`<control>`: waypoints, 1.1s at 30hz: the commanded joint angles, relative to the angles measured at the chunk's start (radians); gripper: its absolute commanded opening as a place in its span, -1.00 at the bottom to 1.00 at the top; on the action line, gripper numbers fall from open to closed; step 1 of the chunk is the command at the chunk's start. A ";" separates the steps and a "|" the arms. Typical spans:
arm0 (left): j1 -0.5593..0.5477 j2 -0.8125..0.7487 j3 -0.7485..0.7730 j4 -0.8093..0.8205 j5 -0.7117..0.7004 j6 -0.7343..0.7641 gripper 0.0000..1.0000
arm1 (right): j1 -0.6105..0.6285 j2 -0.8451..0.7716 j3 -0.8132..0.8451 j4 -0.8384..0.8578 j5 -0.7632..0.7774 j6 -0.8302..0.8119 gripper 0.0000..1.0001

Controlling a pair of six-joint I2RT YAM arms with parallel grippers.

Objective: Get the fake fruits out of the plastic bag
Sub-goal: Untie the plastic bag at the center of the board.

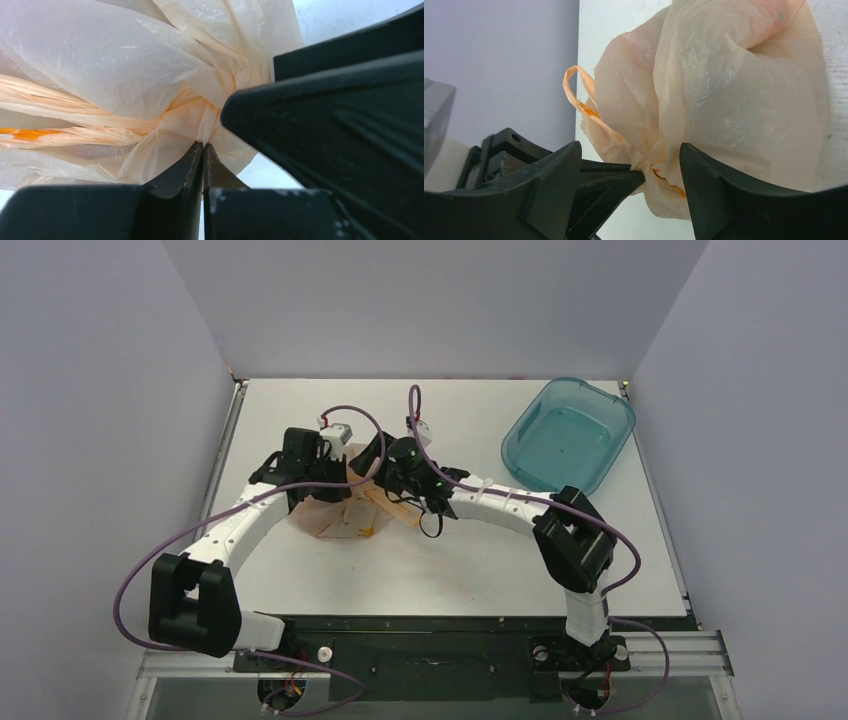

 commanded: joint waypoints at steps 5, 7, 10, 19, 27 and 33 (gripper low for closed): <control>0.003 -0.085 0.004 0.071 0.045 0.033 -1.00 | 0.036 0.014 -0.038 0.052 0.105 0.006 0.27; -0.001 -0.106 -0.008 0.091 0.059 0.034 -1.00 | 0.033 0.020 -0.036 0.051 0.104 0.000 0.21; -0.005 -0.128 -0.023 0.113 0.083 0.037 -1.00 | 0.034 0.034 -0.020 0.031 0.106 -0.014 0.15; -0.032 -0.143 -0.041 0.122 0.020 0.038 -1.00 | 0.021 0.026 -0.037 0.051 0.107 -0.036 -0.57; -0.079 -0.165 -0.069 0.117 -0.269 0.020 -1.00 | -0.057 -0.046 -0.114 0.089 0.045 -0.050 -1.00; -0.083 -0.236 -0.098 0.136 -0.497 0.010 -1.00 | -0.132 -0.104 -0.205 0.142 -0.044 -0.060 -1.00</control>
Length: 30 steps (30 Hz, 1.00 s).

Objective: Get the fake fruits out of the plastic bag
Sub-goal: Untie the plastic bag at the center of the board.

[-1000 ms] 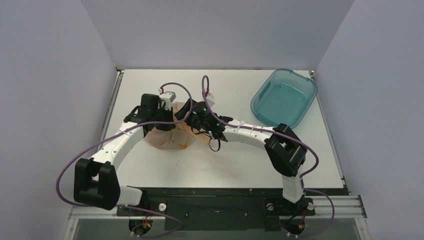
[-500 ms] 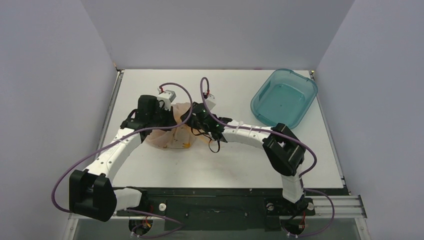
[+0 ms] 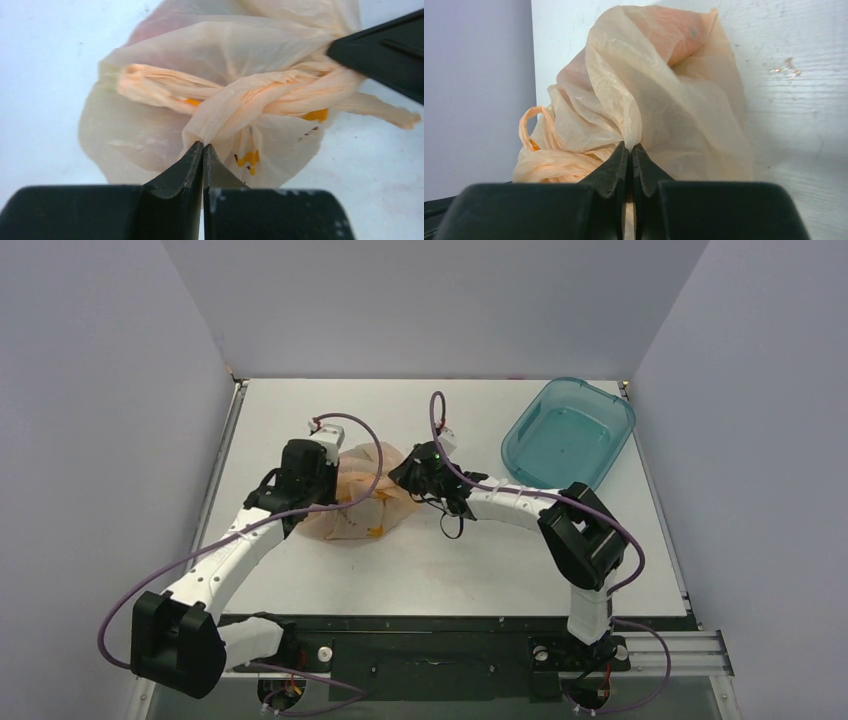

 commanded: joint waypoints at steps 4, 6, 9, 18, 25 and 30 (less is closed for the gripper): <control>0.003 -0.171 -0.037 0.094 -0.292 -0.006 -1.00 | -0.082 -0.109 -0.071 0.089 -0.115 -0.072 -1.00; 0.003 -0.216 -0.052 0.110 -0.347 -0.008 -1.00 | -0.095 -0.126 -0.100 0.113 -0.148 -0.103 -1.00; 0.001 -0.275 -0.075 0.139 -0.370 0.000 -1.00 | -0.114 -0.143 -0.151 0.159 -0.216 -0.145 -1.00; -0.005 -0.376 -0.105 0.205 -0.076 0.046 -0.74 | -0.104 -0.167 -0.178 0.179 -0.315 -0.222 -1.00; -0.057 -0.378 -0.112 0.213 0.099 0.102 0.04 | -0.098 -0.183 -0.173 0.171 -0.327 -0.243 -0.75; -0.094 -0.279 -0.068 0.149 0.072 0.113 0.16 | -0.091 -0.198 -0.172 0.170 -0.326 -0.256 -0.64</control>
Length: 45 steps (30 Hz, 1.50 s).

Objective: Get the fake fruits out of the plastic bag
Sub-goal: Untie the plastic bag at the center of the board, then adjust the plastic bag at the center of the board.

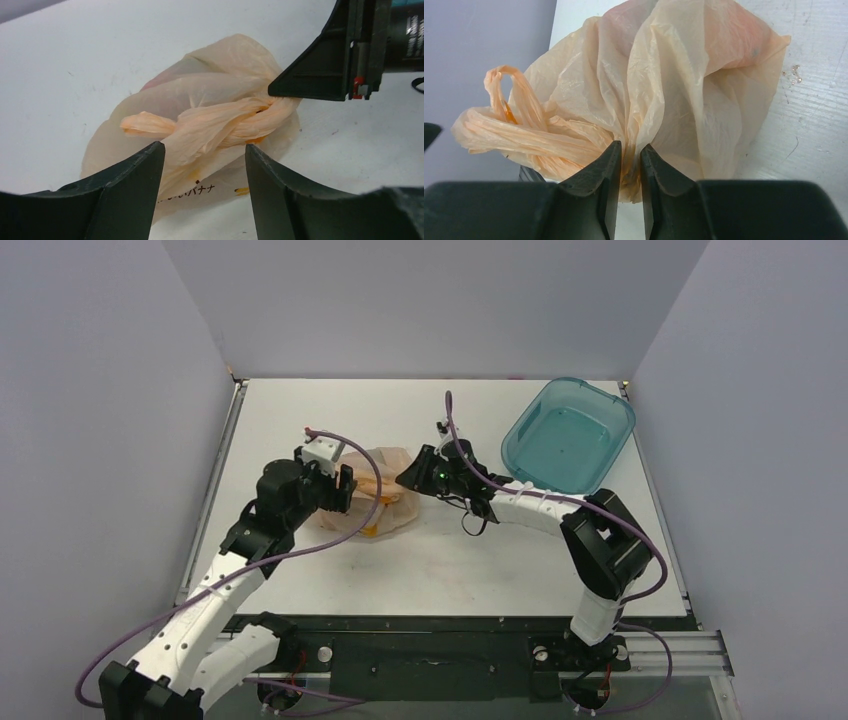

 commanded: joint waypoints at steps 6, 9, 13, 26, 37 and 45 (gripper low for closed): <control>-0.026 0.193 0.096 -0.065 -0.024 0.019 -0.04 | 0.023 -0.080 -0.004 0.043 -0.014 -0.054 -0.58; -0.026 0.199 0.102 -0.080 -0.088 0.014 -0.61 | 0.025 -0.080 -0.005 0.024 -0.001 -0.063 -0.63; -0.027 0.149 0.077 -0.061 -0.192 0.003 -1.00 | 0.024 -0.093 -0.011 -0.019 0.040 -0.092 -0.86; -0.028 -0.054 -0.011 0.029 -0.447 -0.025 -1.00 | -0.054 -0.100 -0.126 0.077 -0.061 0.002 -0.97; -0.045 -0.098 -0.026 0.049 -0.383 -0.019 -1.00 | -0.018 -0.238 -0.082 -0.134 0.074 -0.199 -0.15; -0.048 -0.110 -0.027 0.052 -0.376 0.011 -1.00 | 0.130 -0.341 0.056 -0.323 0.317 -0.468 0.23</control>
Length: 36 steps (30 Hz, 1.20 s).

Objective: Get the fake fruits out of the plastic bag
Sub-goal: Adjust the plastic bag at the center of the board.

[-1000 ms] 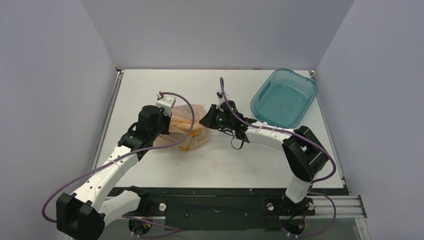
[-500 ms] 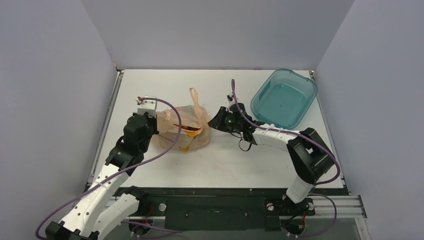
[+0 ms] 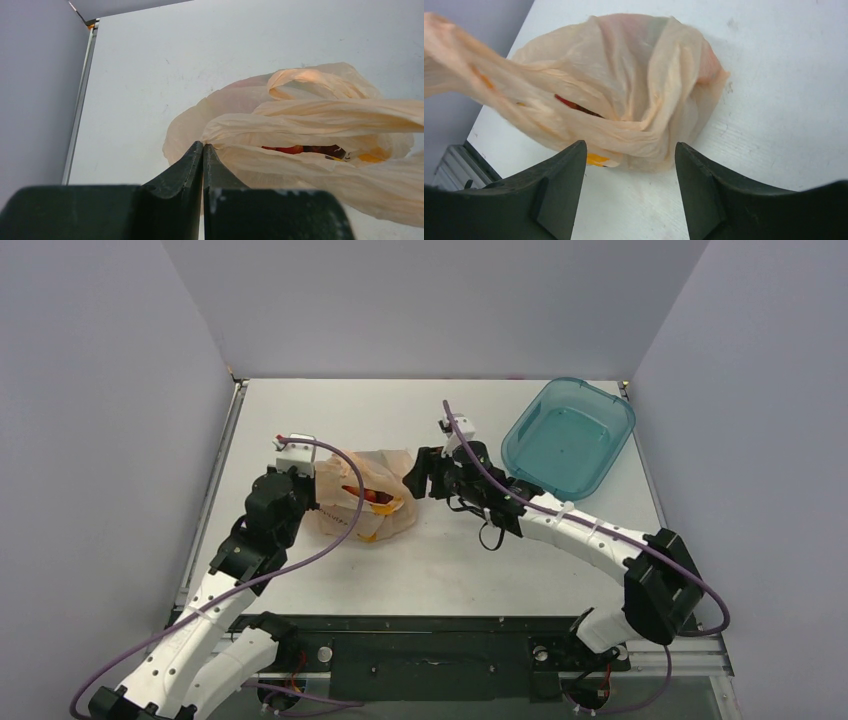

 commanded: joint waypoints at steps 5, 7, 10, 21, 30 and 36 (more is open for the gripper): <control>-0.008 -0.026 0.005 0.059 0.002 0.014 -1.00 | 0.161 -0.016 0.190 -0.082 0.184 -0.241 0.27; -0.008 -0.029 0.005 0.061 -0.001 0.014 -1.00 | 0.187 0.011 0.221 -0.078 0.190 -0.267 0.28; -0.008 -0.033 0.002 0.062 0.007 0.012 -1.00 | 0.213 0.081 0.296 -0.092 0.213 -0.298 0.29; -0.017 -0.040 -0.003 0.076 0.008 0.012 -1.00 | 0.239 0.225 0.431 -0.087 0.194 -0.207 0.25; -0.017 -0.061 -0.010 0.090 -0.032 0.011 -1.00 | 0.156 0.202 0.385 -0.045 0.229 -0.045 -0.93; -0.015 -0.159 -0.050 0.145 -0.120 0.012 -1.00 | 0.000 0.025 0.145 0.176 0.142 0.159 -1.00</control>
